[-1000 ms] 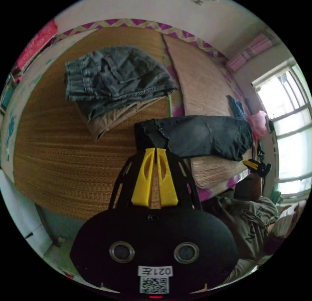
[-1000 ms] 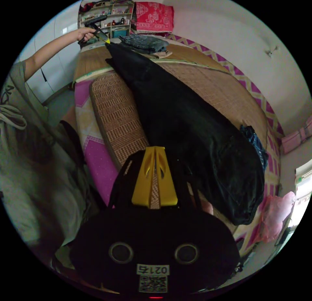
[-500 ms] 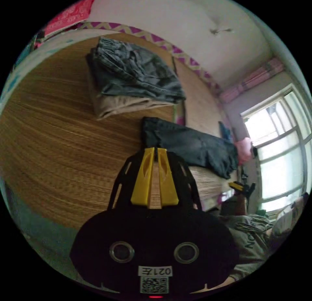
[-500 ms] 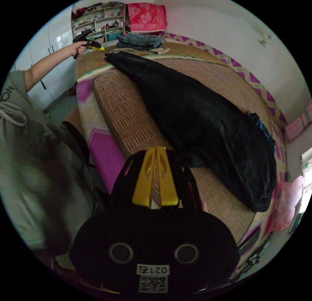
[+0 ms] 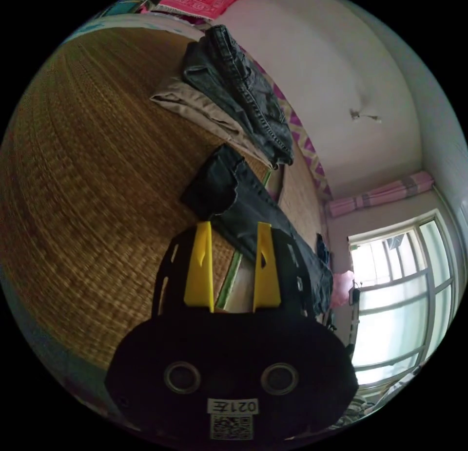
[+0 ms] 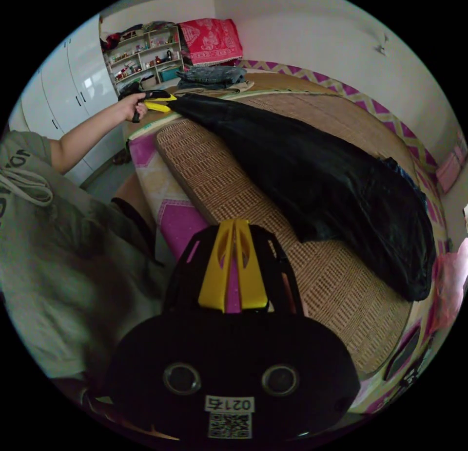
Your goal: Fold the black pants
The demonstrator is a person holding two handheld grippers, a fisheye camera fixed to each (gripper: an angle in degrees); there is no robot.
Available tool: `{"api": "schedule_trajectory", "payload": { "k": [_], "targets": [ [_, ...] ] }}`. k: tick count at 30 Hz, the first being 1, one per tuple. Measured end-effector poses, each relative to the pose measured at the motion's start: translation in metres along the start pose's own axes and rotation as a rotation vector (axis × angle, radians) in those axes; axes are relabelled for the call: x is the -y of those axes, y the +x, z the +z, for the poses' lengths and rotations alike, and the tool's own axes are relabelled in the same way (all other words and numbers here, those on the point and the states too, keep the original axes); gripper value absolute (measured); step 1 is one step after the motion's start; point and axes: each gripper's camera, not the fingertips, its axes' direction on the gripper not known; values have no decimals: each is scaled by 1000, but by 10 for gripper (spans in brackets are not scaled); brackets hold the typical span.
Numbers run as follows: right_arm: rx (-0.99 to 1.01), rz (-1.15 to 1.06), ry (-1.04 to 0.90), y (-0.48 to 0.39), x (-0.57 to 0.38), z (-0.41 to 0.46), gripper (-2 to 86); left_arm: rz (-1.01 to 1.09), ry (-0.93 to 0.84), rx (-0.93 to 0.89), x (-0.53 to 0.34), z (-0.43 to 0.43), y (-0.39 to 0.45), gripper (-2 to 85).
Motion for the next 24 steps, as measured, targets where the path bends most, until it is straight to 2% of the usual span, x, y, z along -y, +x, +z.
{"api": "schedule_trajectory", "payload": {
  "k": [4, 6, 11, 14, 19, 24],
  "targets": [
    [30, 56, 7, 11, -21, -1, -6, -117, 50, -124, -20, 2, -18, 73],
    [57, 90, 14, 20, -34, -3, -5, -208, 111, -278, -46, 6, -36, 25],
    [68, 130, 36, 35, -58, -12, -6, -195, 263, -496, -111, 5, -19, -7],
    [74, 150, 51, 47, -74, -18, -5, -63, 323, -428, -149, -5, 41, -9],
    [93, 172, 71, 66, -102, -25, -5, 361, 348, -184, -227, -12, 213, -9],
    [126, 207, 109, 89, -137, -33, -6, 790, 276, -66, -372, 62, 414, -9]
  ]
}}
